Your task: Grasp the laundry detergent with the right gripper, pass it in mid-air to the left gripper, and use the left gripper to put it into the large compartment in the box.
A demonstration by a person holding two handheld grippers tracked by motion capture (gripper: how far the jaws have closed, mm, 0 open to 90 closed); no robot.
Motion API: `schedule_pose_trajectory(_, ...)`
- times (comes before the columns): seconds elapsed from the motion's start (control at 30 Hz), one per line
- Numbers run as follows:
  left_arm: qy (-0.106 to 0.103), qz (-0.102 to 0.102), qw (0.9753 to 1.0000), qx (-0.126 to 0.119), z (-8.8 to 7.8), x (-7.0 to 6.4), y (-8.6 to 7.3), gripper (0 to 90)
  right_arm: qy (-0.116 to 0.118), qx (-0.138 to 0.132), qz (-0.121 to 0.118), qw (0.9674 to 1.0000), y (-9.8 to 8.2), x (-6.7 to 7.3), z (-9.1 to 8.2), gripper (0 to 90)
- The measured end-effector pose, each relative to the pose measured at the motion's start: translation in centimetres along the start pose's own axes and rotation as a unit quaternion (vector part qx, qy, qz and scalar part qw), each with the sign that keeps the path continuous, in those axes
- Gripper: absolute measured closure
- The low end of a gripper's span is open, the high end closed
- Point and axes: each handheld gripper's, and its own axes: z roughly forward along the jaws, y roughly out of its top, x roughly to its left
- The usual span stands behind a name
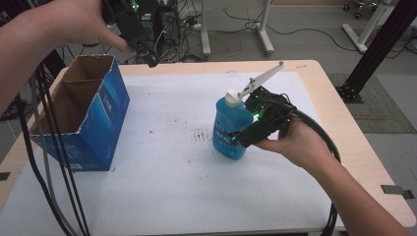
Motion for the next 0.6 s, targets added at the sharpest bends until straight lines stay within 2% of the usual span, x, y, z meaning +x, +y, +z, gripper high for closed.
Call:
schedule_pose_trajectory(0.27,0.0,-0.001,1.0,-0.001,0.0,0.0,0.0,17.7,-0.004,0.0,-0.005,1.0,0.1,0.4,0.8,13.6)
schedule_pose_trajectory(0.33,-0.001,0.001,1.0,-0.003,0.0,-0.1,0.0,17.7,-0.009,-0.004,-0.009,0.9999,0.0,0.6,0.9,18.9)
schedule_pose_trajectory(0.57,-0.001,0.004,1.0,-0.002,0.0,-0.1,0.1,17.7,-0.015,0.001,-0.009,0.9998,0.1,0.7,1.2,19.1)
schedule_pose_trajectory(0.6,-0.002,0.0,1.0,-0.005,0.0,-0.1,0.0,17.6,-0.016,0.0,-0.01,0.9998,0.0,0.7,1.2,21.5)
